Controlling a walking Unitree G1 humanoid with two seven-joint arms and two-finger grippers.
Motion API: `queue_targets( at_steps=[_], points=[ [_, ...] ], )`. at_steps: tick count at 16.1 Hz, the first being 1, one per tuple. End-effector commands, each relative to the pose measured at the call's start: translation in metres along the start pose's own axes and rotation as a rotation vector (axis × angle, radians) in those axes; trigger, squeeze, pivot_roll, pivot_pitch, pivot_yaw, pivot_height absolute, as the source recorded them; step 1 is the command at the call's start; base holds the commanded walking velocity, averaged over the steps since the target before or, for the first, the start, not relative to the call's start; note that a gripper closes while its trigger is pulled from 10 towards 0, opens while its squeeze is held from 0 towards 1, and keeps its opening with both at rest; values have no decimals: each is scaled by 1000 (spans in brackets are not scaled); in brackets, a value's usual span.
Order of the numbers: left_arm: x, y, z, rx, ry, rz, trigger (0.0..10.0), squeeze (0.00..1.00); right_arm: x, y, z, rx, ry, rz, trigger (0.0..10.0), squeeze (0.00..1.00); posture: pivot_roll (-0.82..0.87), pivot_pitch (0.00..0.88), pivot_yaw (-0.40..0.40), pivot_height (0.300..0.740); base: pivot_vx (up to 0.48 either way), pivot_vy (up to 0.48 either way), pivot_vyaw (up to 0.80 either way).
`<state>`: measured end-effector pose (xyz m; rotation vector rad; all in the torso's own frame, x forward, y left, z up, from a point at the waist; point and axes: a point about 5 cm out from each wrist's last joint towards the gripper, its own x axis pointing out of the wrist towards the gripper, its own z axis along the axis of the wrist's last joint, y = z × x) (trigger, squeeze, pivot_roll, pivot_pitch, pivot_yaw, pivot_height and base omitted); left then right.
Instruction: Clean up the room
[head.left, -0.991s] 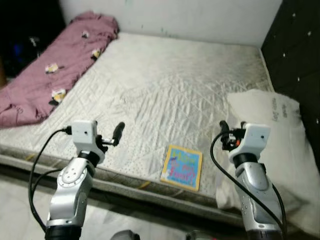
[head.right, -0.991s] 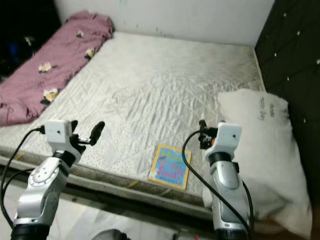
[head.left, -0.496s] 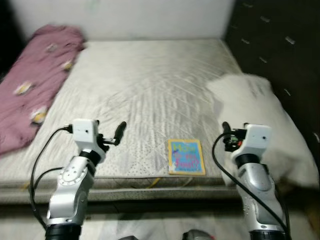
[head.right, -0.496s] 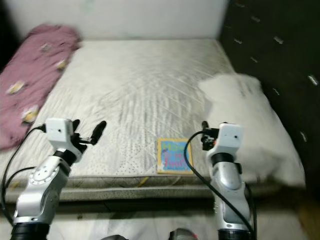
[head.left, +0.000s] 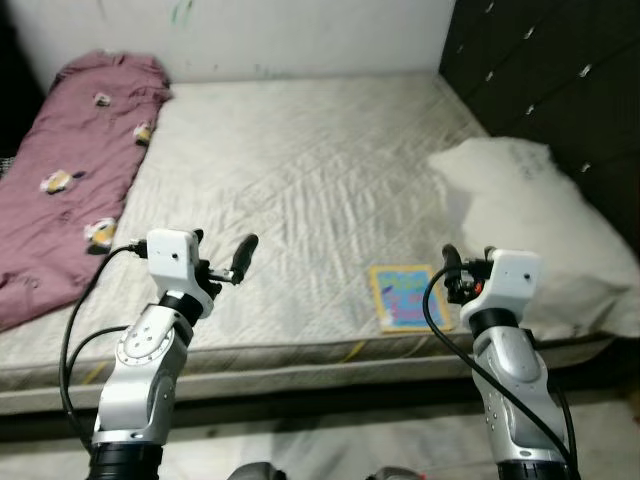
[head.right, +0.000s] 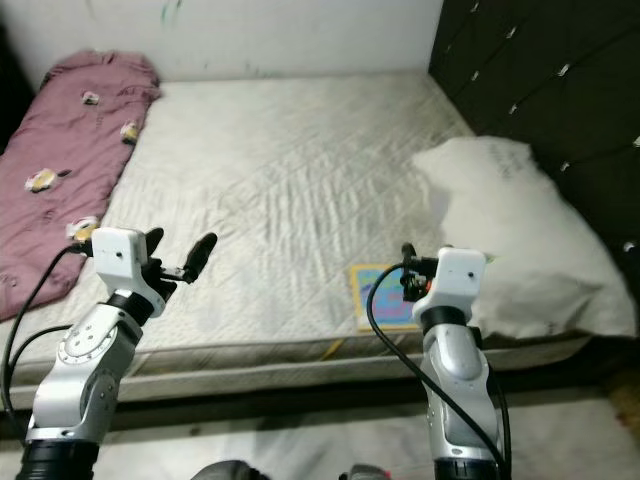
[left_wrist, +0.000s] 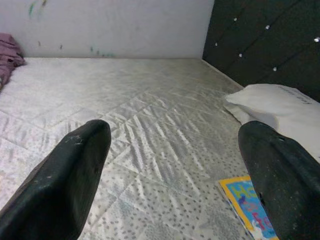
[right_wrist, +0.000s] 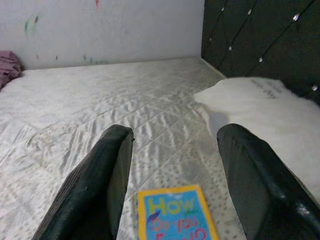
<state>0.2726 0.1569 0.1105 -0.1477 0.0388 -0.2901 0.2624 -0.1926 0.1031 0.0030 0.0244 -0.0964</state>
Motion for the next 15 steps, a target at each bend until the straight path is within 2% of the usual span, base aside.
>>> queue_targets(
  at_steps=[1, 6, 15],
  points=[
    [1, -5, 3, 3, -15, -30, 10000, 0, -1, -4, 2, -4, -4, -16, 10000, 0, -77, 0, 57, 740, 0, 0, 0],
    [1, -4, 4, 4, -24, -42, 10000, 0, -2, -4, 2, -4, -5, -15, 10000, 0, -82, 0, 59, 740, 242, 0, 0],
    [0, -5, 3, 11, -16, -41, 10000, 0, -2, -4, 3, -2, -7, -17, 10000, 0, -83, 0, 61, 740, 374, 0, 0]
  ],
)
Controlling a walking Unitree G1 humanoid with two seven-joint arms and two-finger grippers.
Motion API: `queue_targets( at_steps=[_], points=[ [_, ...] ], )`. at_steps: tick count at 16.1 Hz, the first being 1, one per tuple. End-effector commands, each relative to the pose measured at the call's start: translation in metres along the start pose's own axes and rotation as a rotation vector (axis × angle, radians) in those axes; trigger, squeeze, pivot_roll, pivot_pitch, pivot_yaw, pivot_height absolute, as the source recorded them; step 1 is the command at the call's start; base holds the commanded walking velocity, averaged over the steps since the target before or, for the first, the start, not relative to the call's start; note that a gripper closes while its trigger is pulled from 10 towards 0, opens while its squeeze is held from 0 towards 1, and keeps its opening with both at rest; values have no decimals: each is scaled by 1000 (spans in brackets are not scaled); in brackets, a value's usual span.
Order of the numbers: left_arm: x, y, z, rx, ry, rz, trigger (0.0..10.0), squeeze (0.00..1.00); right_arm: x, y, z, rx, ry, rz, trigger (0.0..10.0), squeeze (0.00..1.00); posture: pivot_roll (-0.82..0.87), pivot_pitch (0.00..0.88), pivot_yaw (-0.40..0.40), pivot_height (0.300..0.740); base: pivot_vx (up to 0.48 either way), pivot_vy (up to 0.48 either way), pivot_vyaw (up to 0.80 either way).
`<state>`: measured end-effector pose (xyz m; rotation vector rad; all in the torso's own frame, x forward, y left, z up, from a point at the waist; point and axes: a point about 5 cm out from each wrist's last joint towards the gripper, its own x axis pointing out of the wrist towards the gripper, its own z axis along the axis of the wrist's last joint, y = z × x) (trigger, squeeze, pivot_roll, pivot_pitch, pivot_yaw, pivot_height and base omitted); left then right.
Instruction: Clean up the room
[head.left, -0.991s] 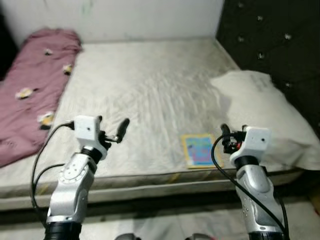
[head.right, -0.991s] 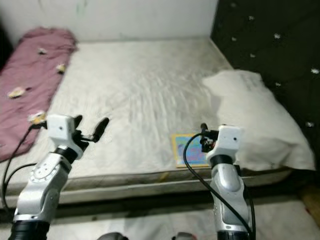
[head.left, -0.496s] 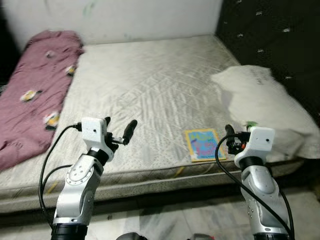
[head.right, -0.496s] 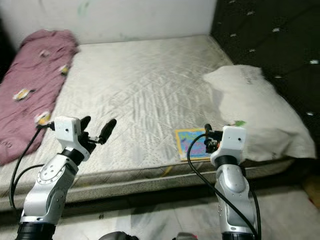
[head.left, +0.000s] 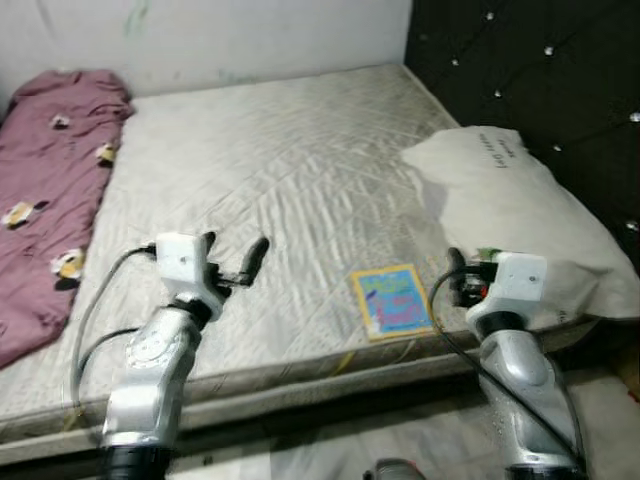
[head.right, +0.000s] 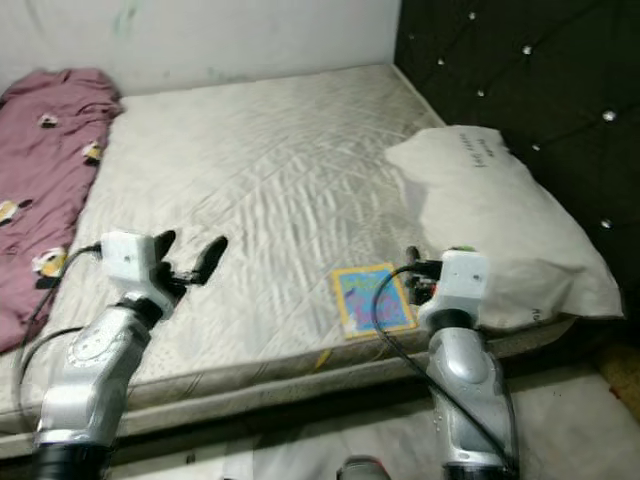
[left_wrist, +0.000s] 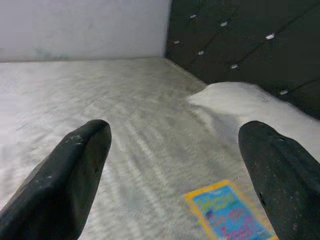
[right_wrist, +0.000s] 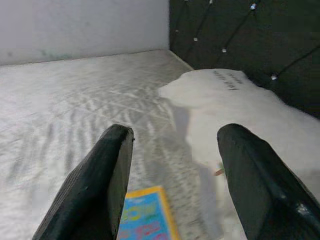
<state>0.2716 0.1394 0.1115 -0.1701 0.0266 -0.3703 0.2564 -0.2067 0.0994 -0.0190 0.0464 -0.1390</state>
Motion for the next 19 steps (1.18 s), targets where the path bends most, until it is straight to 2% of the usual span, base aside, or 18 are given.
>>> queue_targets(
  at_steps=[1, 5, 7, 10, 19],
  points=[
    [-5, 13, 3, 30, 4, 58, 10000, 0, 2, 11, 7, 21, -28, 25, 10000, 0, -83, 0, 61, 740, 0, 0, 0],
    [-5, 14, 0, 47, 24, 78, 10000, 0, 2, 11, 7, 20, -26, 23, 10000, 0, -83, 0, 62, 740, 0, 0, 0],
    [-8, 15, -3, 32, 44, 84, 10000, 0, 2, 11, 6, 22, -16, 26, 10000, 0, -81, 0, 63, 740, 0, 480, 0],
    [-13, 16, -9, 22, 63, 90, 10000, 0, 2, 11, 4, 24, -6, 28, 10000, 0, -77, 0, 63, 740, 0, 480, -679],
    [-9, 18, -5, 16, 55, 94, 10000, 0, 4, 12, 4, 19, -6, 31, 10000, 0, -79, 0, 64, 740, 0, 480, 0]
  ],
)
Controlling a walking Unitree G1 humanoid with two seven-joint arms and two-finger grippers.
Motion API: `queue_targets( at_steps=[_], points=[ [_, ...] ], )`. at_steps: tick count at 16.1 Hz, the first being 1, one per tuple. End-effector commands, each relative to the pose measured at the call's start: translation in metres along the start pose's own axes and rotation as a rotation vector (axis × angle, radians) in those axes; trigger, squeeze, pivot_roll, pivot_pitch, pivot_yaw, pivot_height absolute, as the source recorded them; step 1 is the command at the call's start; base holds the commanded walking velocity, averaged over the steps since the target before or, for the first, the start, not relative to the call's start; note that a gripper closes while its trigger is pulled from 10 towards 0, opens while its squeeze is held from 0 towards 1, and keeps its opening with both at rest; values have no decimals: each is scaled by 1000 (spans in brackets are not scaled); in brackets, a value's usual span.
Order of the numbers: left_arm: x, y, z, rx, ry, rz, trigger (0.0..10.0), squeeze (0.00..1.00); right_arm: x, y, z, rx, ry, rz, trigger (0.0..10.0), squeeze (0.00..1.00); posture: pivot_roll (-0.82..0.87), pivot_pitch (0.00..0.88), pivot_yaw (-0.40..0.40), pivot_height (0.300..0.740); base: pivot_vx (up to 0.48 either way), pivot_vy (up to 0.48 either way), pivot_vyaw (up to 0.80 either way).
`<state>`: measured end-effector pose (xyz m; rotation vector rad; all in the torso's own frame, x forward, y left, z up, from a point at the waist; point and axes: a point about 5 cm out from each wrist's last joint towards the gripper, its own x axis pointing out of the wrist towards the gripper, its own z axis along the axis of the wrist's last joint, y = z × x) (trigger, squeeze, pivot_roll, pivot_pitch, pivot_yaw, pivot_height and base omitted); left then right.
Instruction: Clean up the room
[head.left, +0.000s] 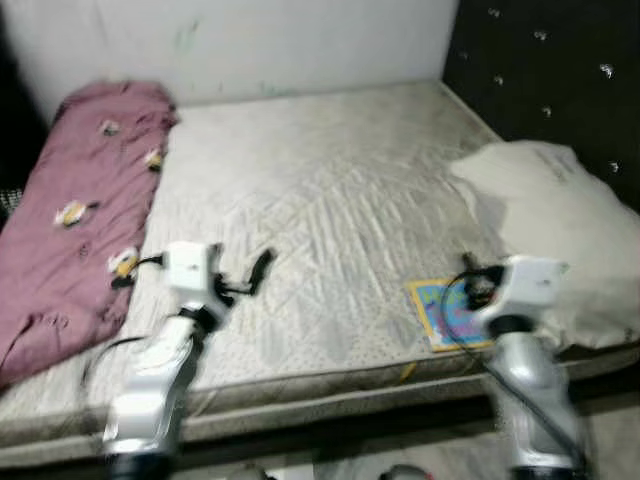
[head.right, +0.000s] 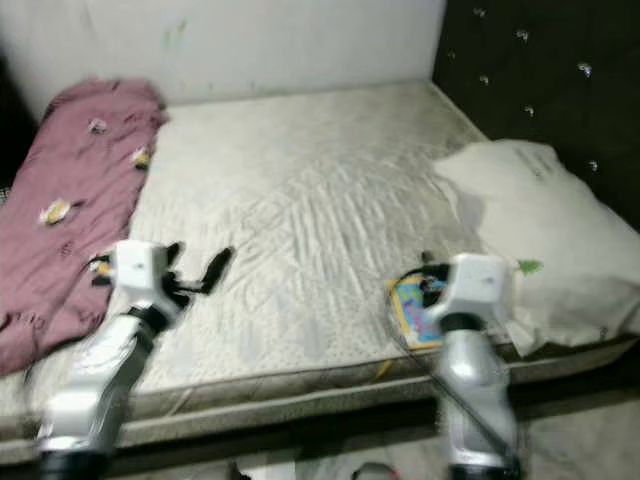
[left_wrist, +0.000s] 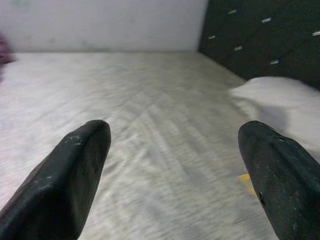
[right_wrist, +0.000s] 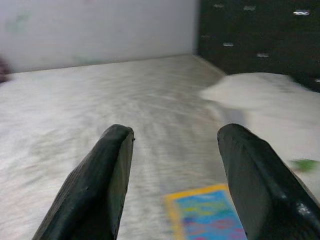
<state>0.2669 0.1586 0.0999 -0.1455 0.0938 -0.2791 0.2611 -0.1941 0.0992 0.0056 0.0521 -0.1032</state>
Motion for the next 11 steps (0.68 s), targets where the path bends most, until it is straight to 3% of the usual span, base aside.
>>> queue_targets(
  at_steps=[1, 4, 11],
  points=[
    [3, 0, 4, 3, -8, -2, 10000, 0, 1, -1, 4, -6, -12, -5, 10000, 0, -79, 0, 65, 740, 0, 480, 0],
    [3, 0, 4, 0, -6, -3, 10000, 0, 1, -1, 3, -13, -6, -2, 10000, 0, -81, 0, 64, 740, 0, 480, -542],
    [4, -1, 4, -3, -8, -6, 10000, 0, 1, -1, 2, -9, 3, -3, 10000, 0, -84, 0, 64, 740, 0, 480, 0]
  ],
)
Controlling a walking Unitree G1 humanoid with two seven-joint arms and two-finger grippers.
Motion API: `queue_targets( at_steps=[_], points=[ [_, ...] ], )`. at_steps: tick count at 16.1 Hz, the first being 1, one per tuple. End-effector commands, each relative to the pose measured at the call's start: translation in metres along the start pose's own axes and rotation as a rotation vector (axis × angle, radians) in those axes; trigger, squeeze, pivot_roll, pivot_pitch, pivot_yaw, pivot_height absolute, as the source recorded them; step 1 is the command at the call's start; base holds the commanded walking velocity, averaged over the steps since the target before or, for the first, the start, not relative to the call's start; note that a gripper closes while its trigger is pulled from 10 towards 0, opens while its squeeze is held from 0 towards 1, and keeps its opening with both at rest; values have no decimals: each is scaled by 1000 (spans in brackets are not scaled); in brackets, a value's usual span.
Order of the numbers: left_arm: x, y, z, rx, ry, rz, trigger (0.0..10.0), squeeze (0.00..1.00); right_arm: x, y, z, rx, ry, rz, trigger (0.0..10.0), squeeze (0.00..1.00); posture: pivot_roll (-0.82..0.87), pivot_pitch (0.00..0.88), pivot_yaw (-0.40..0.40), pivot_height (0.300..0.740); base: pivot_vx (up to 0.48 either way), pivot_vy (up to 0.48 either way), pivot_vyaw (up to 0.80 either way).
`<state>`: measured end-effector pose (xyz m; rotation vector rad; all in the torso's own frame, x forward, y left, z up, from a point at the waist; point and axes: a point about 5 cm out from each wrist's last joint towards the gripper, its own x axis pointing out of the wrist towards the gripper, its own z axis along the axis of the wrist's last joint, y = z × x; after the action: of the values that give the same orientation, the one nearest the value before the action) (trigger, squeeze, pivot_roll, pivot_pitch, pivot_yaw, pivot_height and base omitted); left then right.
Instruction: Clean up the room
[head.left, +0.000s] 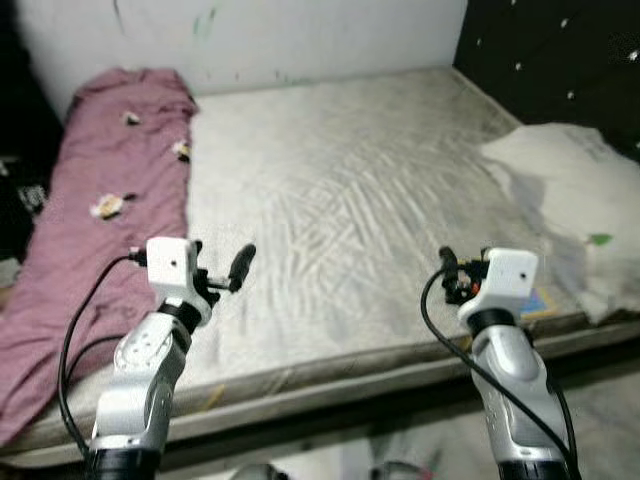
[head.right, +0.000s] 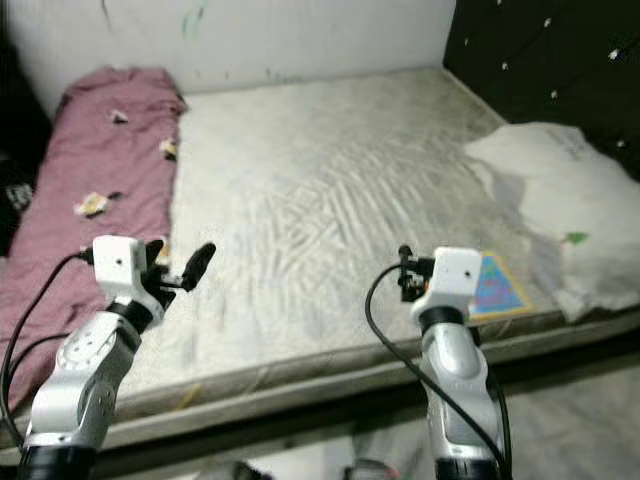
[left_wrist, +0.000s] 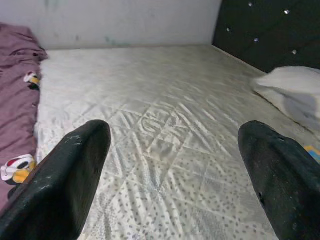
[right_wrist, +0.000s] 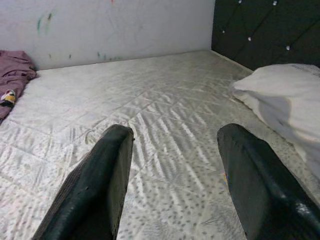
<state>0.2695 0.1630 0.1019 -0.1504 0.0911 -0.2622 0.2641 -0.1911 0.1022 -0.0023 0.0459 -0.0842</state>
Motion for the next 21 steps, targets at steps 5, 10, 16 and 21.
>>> queue_targets(
  at_steps=[5, 10, 16, 21],
  points=[
    [3, -7, 1, 0, -1, -26, 10000, 0, -2, -4, -1, -3, 17, -19, 10000, 0, -90, 0, 65, 740, 0, 480, 0],
    [4, -7, 1, 3, -2, -26, 10000, 0, -2, -4, -1, 6, 17, -15, 10000, 0, -91, 0, 66, 740, 0, 480, 0],
    [3, -6, 0, 12, -3, -19, 10000, 0, -3, -3, -2, 15, 14, -5, 10000, 0, -89, 0, 66, 740, 0, 480, 0],
    [4, -5, 3, 18, -21, -8, 10000, 0, -4, -1, 1, 6, -5, 11, 10000, 0, -89, 0, 67, 740, 0, 459, 0]
  ],
)
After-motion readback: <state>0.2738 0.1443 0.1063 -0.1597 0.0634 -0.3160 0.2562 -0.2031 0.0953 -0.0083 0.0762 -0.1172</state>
